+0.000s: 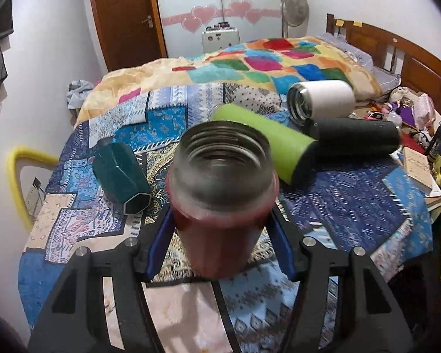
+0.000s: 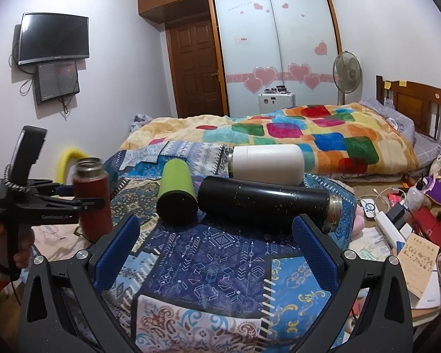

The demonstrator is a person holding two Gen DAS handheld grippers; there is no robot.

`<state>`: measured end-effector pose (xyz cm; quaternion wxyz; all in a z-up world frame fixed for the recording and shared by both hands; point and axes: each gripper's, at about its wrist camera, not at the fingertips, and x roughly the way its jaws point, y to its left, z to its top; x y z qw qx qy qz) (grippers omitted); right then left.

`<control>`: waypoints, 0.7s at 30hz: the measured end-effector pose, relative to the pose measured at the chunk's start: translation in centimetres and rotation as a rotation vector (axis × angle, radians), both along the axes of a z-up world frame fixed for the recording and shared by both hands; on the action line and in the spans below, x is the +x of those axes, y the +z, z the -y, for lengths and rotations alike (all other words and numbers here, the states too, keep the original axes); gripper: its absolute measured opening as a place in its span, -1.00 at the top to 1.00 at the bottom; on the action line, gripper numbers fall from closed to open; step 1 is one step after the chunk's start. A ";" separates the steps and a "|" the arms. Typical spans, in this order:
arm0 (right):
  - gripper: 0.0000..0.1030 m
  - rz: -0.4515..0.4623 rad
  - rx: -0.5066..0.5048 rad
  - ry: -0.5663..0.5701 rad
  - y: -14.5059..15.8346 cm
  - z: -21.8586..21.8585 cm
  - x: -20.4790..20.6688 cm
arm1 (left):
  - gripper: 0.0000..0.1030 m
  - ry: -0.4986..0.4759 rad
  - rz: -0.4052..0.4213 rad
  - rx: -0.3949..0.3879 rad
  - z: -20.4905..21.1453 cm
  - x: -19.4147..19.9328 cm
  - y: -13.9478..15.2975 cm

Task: Flip cup upright
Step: 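Close the left tool around the red thermos and lift it, then rotate the held red thermos with the left tool, cap end up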

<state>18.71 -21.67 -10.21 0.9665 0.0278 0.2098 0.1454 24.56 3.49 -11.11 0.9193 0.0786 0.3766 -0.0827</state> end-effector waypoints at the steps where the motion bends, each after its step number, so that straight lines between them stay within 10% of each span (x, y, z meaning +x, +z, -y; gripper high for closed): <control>1: -1.00 0.004 0.000 -0.001 0.1 0.0 -0.2 | -0.20 -0.005 0.004 -0.003 0.1 -0.6 0.3; 21: -1.00 0.028 -0.018 0.012 0.8 -0.4 -1.9 | -0.19 -0.162 -0.046 0.019 4.3 -4.8 -0.6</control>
